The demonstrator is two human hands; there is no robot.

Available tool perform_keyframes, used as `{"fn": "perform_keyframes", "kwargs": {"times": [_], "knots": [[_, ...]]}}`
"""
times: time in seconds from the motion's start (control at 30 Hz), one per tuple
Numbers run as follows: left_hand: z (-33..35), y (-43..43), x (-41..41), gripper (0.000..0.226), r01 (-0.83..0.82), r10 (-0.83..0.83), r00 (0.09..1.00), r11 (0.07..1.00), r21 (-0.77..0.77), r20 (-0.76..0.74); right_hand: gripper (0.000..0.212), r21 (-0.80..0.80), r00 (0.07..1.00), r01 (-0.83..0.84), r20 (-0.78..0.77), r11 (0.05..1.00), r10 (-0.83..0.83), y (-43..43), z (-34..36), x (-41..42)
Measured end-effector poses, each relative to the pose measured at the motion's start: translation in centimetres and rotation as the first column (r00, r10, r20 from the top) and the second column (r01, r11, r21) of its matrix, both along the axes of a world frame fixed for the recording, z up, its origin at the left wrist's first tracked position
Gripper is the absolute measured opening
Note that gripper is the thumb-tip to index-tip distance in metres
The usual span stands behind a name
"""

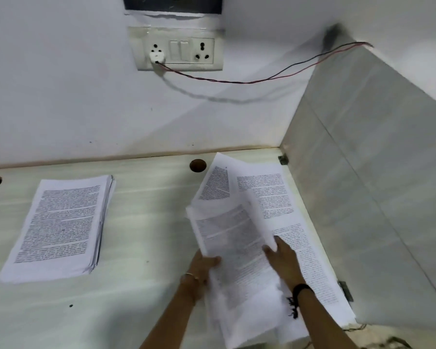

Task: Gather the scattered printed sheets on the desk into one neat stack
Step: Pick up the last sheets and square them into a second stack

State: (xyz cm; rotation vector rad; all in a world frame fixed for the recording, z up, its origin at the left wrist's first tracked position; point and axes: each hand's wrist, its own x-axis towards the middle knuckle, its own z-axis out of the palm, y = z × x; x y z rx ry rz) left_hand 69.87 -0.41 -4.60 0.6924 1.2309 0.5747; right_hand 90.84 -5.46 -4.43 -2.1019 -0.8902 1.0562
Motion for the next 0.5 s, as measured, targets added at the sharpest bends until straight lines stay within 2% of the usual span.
{"fn": "perform_keyframes", "kwargs": {"times": [0.07, 0.1, 0.17, 0.2, 0.23, 0.27, 0.37, 0.43, 0.5], "knots": [[-2.0, -1.3, 3.8, 0.073, 0.028, -0.028, 0.999, 1.000, 0.001, -0.030, 0.039, -0.042, 0.988, 0.061, 0.142, 0.997, -0.055, -1.3, 0.4, 2.8], [-2.7, -1.8, 5.4, 0.071, 0.063, -0.063, 0.996, 0.998, -0.007, -0.056, 0.040, -0.050, 0.975, 0.101, 0.205, 0.994, -0.089, -2.0, 0.0, 4.0], [-3.9, -3.0, 8.4, 0.039, 0.113, -0.115, 0.988, 0.993, -0.026, -0.102, 0.047, -0.058, 0.937, 0.166, 0.322, 0.984, -0.139, -3.5, -1.4, 6.3], [-4.1, -3.6, 9.8, 0.021, 0.136, -0.137, 0.982, 0.991, -0.016, -0.127, 0.043, -0.083, 0.923, 0.192, 0.354, 0.978, -0.152, -4.1, -2.2, 7.3], [-4.0, -4.0, 10.8, 0.018, 0.158, -0.158, 0.977, 0.987, -0.010, -0.143, 0.037, -0.100, 0.911, 0.194, 0.387, 0.976, -0.142, -4.7, -2.8, 7.9], [-4.0, -4.4, 11.5, 0.027, 0.170, -0.169, 0.976, 0.985, -0.006, -0.136, 0.038, -0.112, 0.904, 0.179, 0.411, 0.977, -0.118, -5.2, -3.2, 8.3], [-3.8, -4.6, 12.8, 0.062, 0.203, -0.203, 0.971, 0.979, -0.016, -0.123, 0.046, -0.106, 0.913, 0.154, 0.395, 0.982, -0.100, -6.0, -3.1, 8.3], [-2.9, -4.3, 12.8, 0.061, 0.255, -0.254, 0.958, 0.967, -0.012, -0.135, 0.033, -0.060, 0.942, 0.148, 0.314, 0.987, -0.122, -6.2, -3.3, 8.2], [-2.0, -3.2, 12.2, 0.046, 0.311, -0.290, 0.930, 0.948, 0.064, -0.225, 0.020, -0.019, 0.962, 0.164, 0.223, 0.986, -0.156, -6.1, -3.2, 7.8]]}}
